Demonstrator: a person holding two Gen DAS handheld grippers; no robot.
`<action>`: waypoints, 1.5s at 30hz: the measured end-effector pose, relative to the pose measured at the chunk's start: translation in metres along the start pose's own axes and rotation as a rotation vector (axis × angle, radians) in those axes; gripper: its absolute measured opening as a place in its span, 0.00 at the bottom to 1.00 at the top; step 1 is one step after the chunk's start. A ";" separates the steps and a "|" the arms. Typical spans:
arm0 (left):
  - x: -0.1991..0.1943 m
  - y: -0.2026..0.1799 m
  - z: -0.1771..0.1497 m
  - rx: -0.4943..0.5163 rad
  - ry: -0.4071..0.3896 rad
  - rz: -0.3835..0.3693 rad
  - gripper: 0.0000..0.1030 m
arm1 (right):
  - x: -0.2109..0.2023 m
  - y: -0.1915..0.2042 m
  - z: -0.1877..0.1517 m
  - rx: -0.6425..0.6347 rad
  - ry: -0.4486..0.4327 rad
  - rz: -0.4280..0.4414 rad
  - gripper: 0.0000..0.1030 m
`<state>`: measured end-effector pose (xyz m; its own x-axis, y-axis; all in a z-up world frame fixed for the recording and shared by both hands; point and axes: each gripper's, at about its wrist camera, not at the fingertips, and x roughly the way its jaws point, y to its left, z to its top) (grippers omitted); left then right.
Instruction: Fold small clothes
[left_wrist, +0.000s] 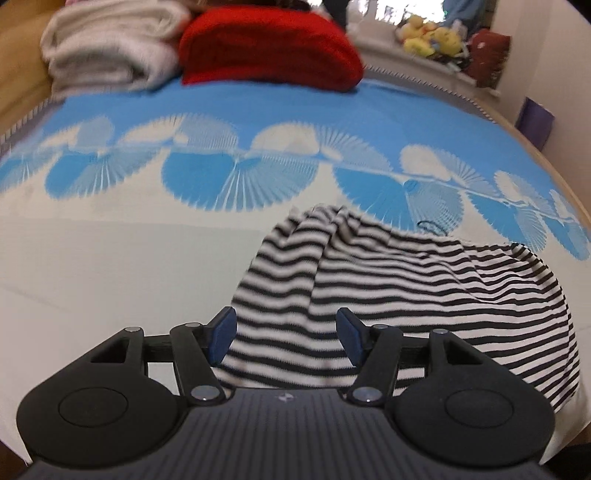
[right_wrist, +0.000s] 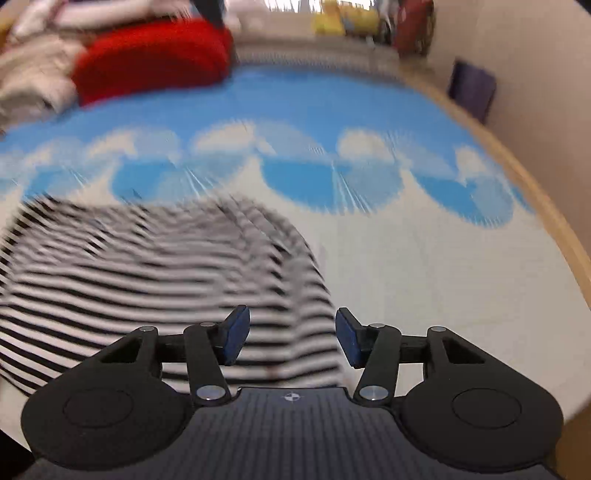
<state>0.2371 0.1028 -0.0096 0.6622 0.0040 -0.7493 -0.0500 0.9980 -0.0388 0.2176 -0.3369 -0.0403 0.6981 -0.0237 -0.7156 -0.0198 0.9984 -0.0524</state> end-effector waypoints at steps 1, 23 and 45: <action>-0.004 -0.003 0.000 0.016 -0.026 0.005 0.67 | -0.008 0.005 -0.001 -0.002 -0.032 0.016 0.53; -0.067 -0.037 -0.079 0.114 -0.039 0.029 0.75 | -0.062 0.085 -0.058 -0.175 -0.114 0.019 0.53; -0.042 -0.057 -0.092 0.192 0.012 0.032 0.44 | -0.059 0.056 -0.058 -0.056 -0.090 -0.037 0.57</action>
<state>0.1431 0.0401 -0.0367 0.6534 0.0366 -0.7561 0.0733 0.9911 0.1113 0.1340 -0.2820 -0.0414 0.7602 -0.0536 -0.6474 -0.0308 0.9925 -0.1184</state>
